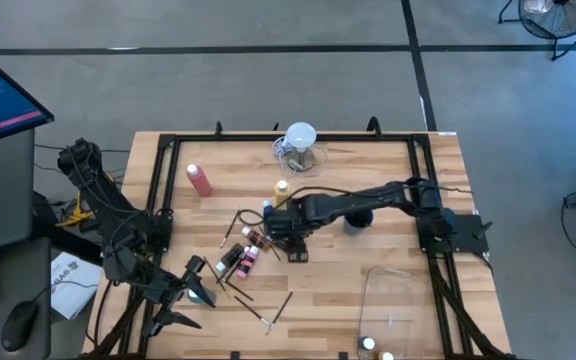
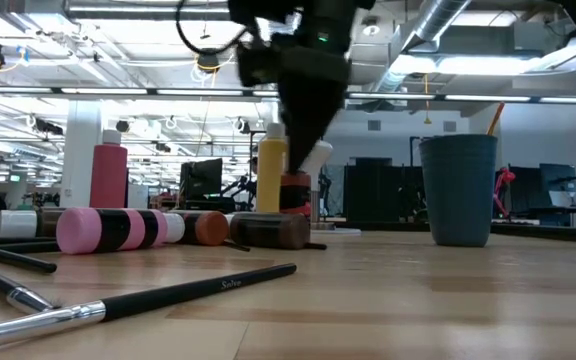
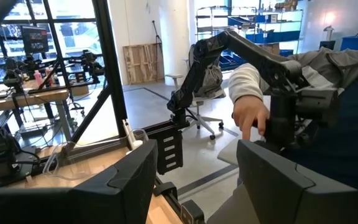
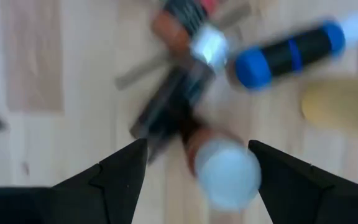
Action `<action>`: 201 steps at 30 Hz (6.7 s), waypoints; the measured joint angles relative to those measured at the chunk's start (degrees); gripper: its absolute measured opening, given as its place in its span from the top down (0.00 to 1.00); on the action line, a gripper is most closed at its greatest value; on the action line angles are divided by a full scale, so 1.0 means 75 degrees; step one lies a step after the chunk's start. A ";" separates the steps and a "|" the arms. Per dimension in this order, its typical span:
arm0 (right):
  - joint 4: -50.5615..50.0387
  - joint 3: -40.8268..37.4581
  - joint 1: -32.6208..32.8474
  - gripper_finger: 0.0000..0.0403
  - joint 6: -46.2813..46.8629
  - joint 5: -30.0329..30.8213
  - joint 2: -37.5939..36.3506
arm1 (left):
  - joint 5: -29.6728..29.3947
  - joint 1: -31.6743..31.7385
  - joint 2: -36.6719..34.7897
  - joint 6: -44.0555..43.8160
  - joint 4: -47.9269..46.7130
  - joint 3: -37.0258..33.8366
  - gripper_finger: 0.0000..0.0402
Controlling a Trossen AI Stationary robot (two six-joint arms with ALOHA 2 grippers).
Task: Pick & Place Paint Supplies
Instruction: Put the right small brown paint bottle into the transparent bin, then put the small dark green paint bottle into the transparent bin
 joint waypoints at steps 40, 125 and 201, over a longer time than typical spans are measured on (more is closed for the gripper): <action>0.0087 -0.0030 -0.0189 0.59 -0.0087 -0.0007 0.0225 | -0.0085 0.0000 -0.0003 0.0000 -0.0015 0.0000 0.48; -0.3731 0.0315 0.7656 0.68 1.5201 -0.0998 -0.0880 | -0.0864 0.2996 -0.1111 0.1841 0.0099 0.0035 0.48; -0.2407 -0.1324 0.7435 0.44 1.3658 -0.1397 -0.1268 | -0.0848 0.2993 -0.1107 0.1897 0.0160 0.0035 0.48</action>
